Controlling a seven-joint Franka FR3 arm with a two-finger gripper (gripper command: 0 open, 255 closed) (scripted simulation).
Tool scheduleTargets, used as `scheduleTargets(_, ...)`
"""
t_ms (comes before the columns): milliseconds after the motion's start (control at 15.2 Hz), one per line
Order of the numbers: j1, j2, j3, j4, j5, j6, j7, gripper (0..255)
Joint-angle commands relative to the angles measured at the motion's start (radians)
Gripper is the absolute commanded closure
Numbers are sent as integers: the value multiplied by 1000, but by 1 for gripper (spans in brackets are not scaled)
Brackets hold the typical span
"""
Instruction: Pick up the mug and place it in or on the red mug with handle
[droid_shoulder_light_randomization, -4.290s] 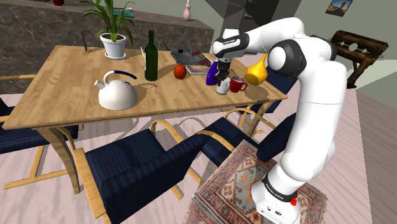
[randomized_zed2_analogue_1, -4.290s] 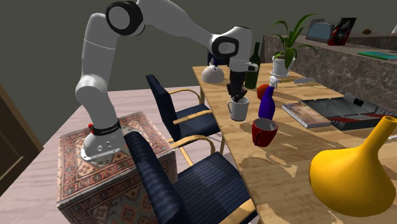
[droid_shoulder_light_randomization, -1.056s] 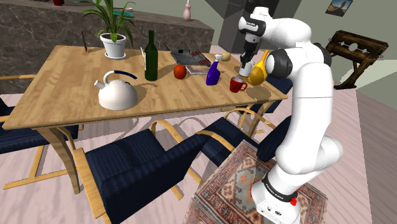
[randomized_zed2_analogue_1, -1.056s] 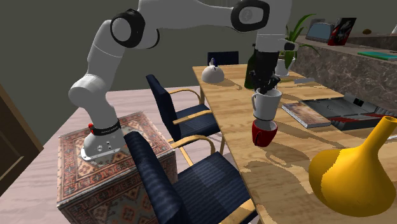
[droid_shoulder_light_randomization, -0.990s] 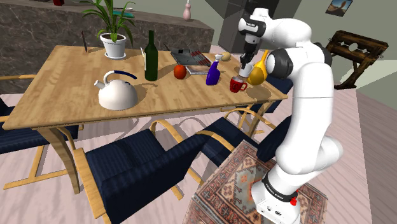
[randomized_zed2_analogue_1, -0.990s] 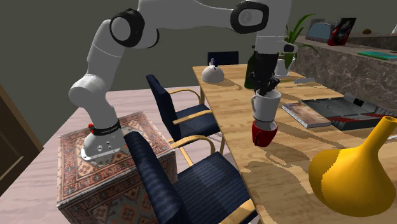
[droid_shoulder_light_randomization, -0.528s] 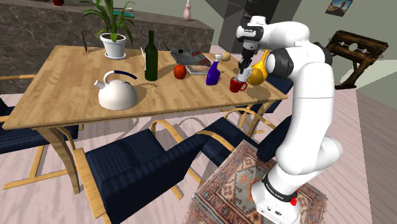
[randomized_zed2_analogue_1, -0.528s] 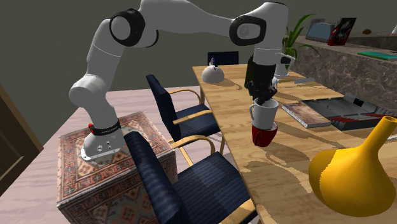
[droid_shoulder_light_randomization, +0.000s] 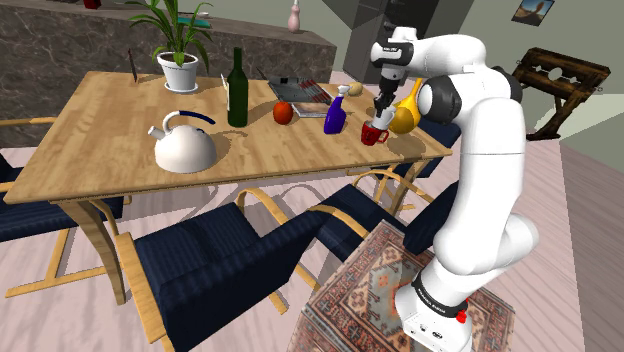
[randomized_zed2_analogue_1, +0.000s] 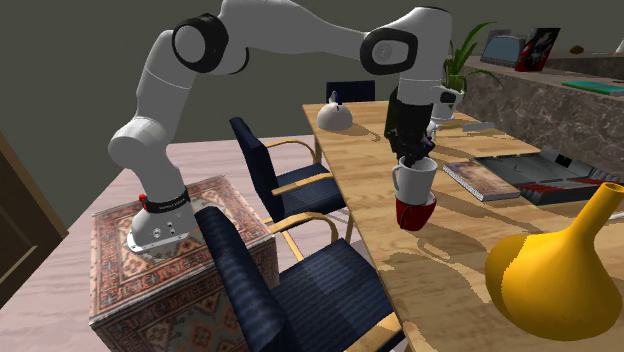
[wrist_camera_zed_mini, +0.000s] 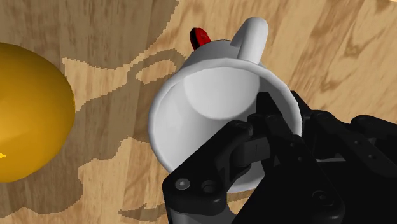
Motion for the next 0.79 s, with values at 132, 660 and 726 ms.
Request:
scheduleTargets(132, 0, 1, 0, -1, 0, 0, 0, 0)
scheduleTargets(660, -15, 14, 0, 150, 1, -136, 4, 0)
scheduleTargets(726, -15, 14, 0, 149, 1, -136, 4, 0)
